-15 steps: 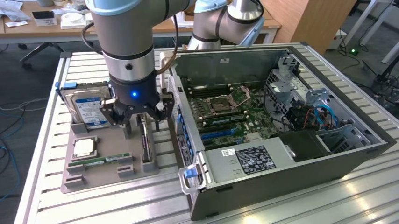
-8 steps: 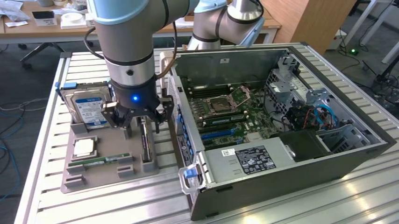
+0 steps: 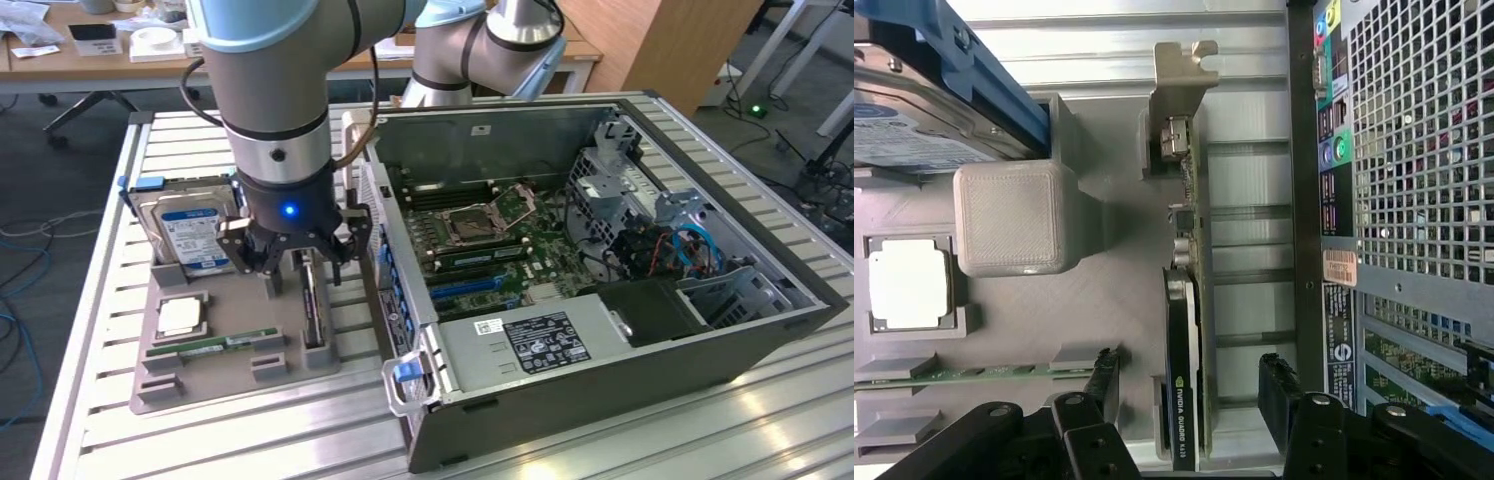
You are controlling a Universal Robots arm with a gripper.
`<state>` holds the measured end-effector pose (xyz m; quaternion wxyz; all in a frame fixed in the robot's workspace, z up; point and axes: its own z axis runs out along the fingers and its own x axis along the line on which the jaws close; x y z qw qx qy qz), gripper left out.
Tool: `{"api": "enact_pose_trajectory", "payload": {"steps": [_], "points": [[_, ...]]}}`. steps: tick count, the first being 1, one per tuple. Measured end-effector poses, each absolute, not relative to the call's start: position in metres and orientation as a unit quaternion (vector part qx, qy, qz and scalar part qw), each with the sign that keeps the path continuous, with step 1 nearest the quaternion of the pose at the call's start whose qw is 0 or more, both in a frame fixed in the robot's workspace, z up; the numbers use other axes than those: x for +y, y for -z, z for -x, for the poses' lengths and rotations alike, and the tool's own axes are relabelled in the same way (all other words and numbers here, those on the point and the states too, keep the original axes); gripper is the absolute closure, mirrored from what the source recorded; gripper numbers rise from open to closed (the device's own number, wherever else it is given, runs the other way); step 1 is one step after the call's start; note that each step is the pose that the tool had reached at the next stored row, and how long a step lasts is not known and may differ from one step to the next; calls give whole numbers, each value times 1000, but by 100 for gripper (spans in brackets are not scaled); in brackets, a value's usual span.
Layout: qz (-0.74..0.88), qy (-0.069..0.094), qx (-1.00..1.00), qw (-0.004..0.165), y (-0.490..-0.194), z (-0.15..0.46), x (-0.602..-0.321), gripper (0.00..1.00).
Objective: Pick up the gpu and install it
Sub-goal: 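Pick up the gpu and move the gpu toward the slot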
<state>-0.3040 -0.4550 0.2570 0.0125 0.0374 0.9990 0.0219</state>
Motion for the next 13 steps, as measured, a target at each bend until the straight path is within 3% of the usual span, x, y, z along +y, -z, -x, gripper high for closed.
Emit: {"api": "enact_pose_trajectory", "payload": {"steps": [13], "points": [[-37,-22,999,12,-252,304,-451,33]]}}
